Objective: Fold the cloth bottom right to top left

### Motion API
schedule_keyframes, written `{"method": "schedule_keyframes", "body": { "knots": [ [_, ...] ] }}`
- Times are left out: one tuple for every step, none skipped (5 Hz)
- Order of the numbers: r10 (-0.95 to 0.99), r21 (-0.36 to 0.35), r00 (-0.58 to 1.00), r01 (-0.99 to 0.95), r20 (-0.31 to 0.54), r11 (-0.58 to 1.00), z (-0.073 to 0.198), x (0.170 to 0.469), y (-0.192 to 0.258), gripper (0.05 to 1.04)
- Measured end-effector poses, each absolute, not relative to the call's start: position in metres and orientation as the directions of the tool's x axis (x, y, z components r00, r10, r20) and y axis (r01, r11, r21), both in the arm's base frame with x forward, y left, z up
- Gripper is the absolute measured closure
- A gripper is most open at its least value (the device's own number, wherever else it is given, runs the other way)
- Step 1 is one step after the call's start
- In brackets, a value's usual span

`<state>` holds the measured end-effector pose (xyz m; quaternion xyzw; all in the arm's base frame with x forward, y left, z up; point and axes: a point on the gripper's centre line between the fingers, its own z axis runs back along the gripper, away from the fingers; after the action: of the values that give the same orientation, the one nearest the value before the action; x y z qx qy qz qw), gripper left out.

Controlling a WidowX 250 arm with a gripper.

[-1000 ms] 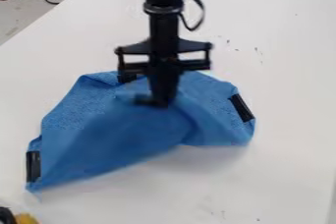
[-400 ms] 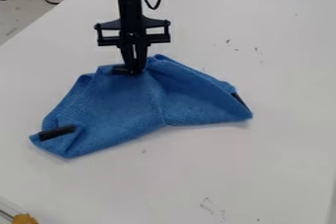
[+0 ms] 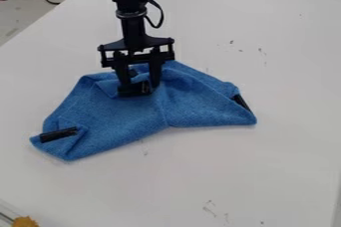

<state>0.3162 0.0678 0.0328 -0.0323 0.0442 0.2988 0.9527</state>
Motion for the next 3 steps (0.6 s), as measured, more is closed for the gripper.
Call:
{"method": "schedule_keyframes", "body": {
  "knots": [
    [0.554, 0.003, 0.827, -0.556, -0.099, 0.831, 0.046, 0.312, 0.064, 0.073],
    [0.491, 0.078, 0.869, -0.487, -0.056, 0.87, 0.08, 0.305, 0.042, 0.075],
    [0.4, 0.108, 0.915, -0.393, -0.05, 0.913, 0.079, 0.279, 0.019, 0.082]
  ]
}}
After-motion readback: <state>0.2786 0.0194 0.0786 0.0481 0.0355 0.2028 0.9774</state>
